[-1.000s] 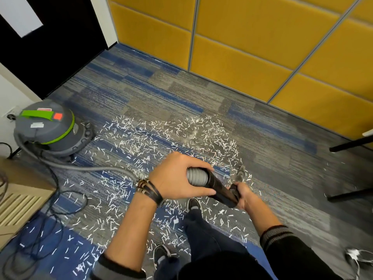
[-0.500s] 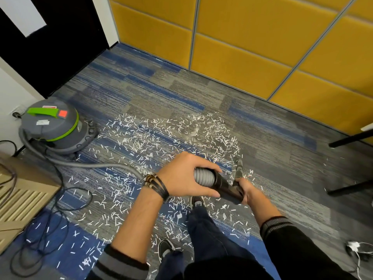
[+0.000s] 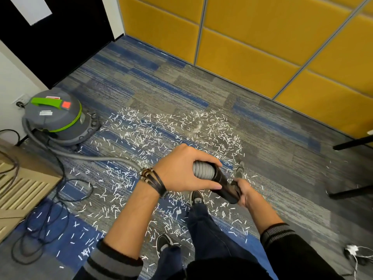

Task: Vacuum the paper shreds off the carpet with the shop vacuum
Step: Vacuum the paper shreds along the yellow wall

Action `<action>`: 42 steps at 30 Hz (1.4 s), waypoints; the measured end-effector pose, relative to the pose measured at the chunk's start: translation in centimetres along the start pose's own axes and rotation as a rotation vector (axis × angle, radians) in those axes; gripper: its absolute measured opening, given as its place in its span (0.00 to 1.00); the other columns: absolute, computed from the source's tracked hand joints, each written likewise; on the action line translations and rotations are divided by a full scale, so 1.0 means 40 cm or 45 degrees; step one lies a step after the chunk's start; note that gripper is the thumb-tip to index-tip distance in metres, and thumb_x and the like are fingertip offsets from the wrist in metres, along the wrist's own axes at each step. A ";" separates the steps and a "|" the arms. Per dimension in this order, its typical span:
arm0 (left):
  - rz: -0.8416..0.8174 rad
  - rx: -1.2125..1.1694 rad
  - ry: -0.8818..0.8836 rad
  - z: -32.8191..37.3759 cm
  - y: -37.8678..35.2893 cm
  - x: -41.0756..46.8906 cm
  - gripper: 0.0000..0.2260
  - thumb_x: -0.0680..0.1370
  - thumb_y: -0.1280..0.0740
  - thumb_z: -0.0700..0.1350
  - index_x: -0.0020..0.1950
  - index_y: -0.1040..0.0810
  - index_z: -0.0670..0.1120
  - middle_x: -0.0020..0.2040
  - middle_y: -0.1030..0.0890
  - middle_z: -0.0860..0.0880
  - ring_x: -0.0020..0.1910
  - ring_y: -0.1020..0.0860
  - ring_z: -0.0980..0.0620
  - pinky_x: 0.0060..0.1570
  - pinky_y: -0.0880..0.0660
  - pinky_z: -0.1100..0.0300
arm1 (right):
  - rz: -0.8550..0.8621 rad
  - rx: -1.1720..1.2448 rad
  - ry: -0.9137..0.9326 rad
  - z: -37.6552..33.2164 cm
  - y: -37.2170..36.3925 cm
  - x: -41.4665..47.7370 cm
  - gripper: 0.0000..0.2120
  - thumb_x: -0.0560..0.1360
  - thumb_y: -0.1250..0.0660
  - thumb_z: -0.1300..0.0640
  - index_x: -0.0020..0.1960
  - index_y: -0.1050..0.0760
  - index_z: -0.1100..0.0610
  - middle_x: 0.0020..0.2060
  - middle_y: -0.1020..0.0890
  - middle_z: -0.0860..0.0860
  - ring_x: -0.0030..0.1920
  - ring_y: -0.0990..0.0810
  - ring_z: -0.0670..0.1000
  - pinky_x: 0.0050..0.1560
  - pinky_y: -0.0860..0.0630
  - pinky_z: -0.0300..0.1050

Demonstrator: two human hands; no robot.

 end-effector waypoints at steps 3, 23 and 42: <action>-0.053 -0.010 -0.029 0.014 -0.007 0.011 0.22 0.67 0.17 0.58 0.60 0.14 0.58 0.53 0.13 0.62 0.53 0.18 0.66 0.60 0.24 0.69 | -0.058 0.166 -0.075 0.037 -0.002 -0.044 0.13 0.83 0.45 0.50 0.58 0.32 0.59 0.44 0.22 0.61 0.38 0.22 0.57 0.42 0.20 0.50; -0.017 -0.071 0.004 -0.018 -0.087 -0.128 0.18 0.70 0.18 0.55 0.59 0.13 0.56 0.52 0.13 0.61 0.53 0.18 0.66 0.60 0.22 0.67 | 0.001 0.321 -0.163 0.231 0.035 -0.076 0.10 0.82 0.45 0.52 0.44 0.34 0.55 0.36 0.25 0.56 0.36 0.24 0.57 0.36 0.20 0.50; -0.131 -0.110 -0.043 0.030 -0.214 -0.042 0.18 0.69 0.17 0.54 0.57 0.13 0.55 0.50 0.14 0.60 0.50 0.17 0.66 0.54 0.25 0.73 | 0.079 0.300 -0.149 0.239 0.195 -0.030 0.09 0.82 0.46 0.52 0.48 0.33 0.56 0.40 0.24 0.59 0.38 0.23 0.58 0.38 0.20 0.51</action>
Point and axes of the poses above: each hand's wrist, its own x-axis towards the middle knuckle, its own y-axis out of the back of the hand, z = x × y, the point moved 8 cm from there along x, towards the middle knuckle
